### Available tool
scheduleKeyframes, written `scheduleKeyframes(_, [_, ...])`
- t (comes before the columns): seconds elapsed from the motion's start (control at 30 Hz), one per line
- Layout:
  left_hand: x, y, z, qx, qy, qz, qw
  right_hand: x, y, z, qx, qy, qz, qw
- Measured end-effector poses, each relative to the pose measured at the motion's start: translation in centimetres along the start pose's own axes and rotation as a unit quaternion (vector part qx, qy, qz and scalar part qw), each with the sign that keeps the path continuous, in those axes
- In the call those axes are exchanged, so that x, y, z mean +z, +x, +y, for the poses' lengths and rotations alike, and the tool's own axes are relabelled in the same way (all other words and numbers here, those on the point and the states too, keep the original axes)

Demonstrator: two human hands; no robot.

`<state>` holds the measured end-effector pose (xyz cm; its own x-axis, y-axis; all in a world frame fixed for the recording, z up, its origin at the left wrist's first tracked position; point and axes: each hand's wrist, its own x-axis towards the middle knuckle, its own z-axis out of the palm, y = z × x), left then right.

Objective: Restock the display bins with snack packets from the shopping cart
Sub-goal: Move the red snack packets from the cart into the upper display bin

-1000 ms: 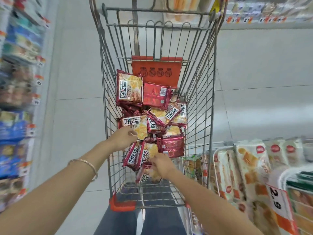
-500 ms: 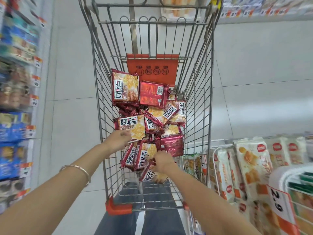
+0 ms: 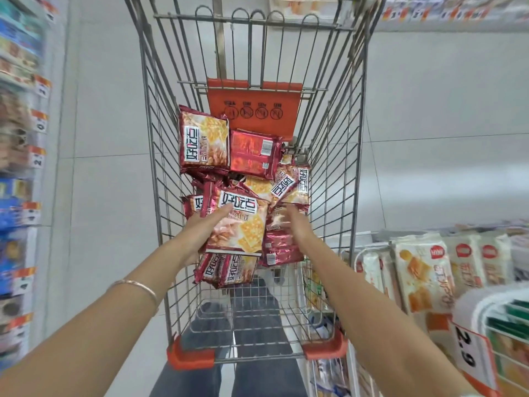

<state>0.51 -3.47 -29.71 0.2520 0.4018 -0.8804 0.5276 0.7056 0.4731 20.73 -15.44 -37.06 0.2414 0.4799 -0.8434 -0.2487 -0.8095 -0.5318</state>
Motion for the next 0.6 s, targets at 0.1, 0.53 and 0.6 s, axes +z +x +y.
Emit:
scheduleKeyframes(0.1, [-1.7,0.6,-0.8,-0.012,-0.002,0.013,1.0,-0.5,2.7,3.8,-0.037,-0.544,0.064,0.836])
scheduleKeyframes(0.53, [-0.4,-2.0,0.6,0.007,-0.004,0.03,1.0,-0.2,0.7,6.5,-0.159,-0.685,0.069,0.707])
scheduleKeyframes(0.6, [-0.5,-2.2,0.9,0.028,-0.005,0.064,0.998,-0.5,-2.3,7.1,-0.246,-0.635,0.168,0.713])
